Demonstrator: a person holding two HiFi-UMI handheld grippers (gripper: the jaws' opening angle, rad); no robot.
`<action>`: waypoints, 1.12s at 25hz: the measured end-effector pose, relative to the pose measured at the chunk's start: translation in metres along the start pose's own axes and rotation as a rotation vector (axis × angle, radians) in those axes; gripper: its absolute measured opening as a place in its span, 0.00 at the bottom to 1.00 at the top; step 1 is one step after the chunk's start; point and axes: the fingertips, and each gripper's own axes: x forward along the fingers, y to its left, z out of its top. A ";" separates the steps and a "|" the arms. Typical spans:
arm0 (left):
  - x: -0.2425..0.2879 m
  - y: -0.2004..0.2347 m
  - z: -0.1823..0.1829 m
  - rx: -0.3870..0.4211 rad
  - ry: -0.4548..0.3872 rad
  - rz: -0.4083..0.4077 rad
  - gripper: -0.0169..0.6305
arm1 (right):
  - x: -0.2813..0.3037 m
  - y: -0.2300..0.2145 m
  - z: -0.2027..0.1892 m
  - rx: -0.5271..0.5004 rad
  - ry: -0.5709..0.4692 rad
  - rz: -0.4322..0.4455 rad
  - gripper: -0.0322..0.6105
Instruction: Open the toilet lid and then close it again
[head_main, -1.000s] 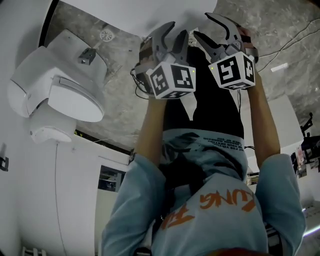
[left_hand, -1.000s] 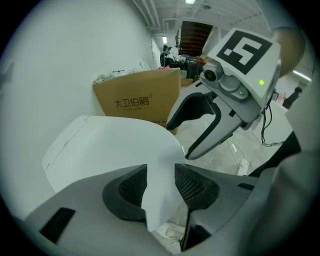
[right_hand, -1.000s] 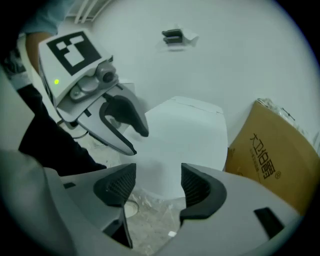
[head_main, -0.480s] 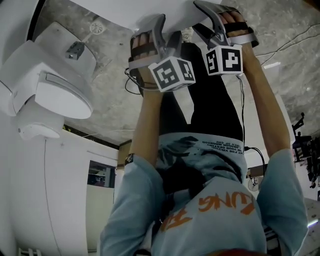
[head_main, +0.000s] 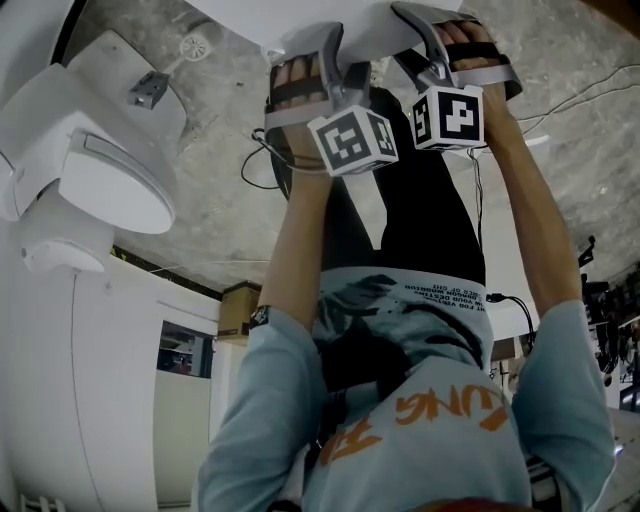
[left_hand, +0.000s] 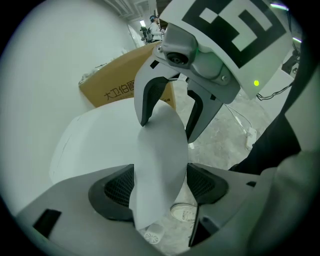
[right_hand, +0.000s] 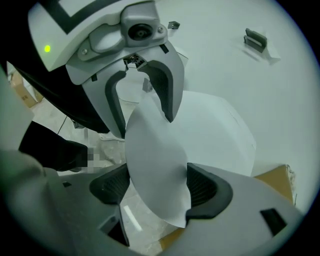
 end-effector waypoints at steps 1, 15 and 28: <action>-0.001 -0.001 -0.001 0.003 0.003 -0.002 0.56 | -0.001 0.001 0.001 0.004 0.006 0.001 0.62; -0.046 0.021 0.010 0.064 0.003 0.050 0.56 | -0.054 -0.021 0.026 0.127 -0.025 0.008 0.54; -0.089 0.034 0.026 0.190 0.018 0.077 0.58 | -0.108 -0.051 0.054 0.159 -0.020 -0.011 0.54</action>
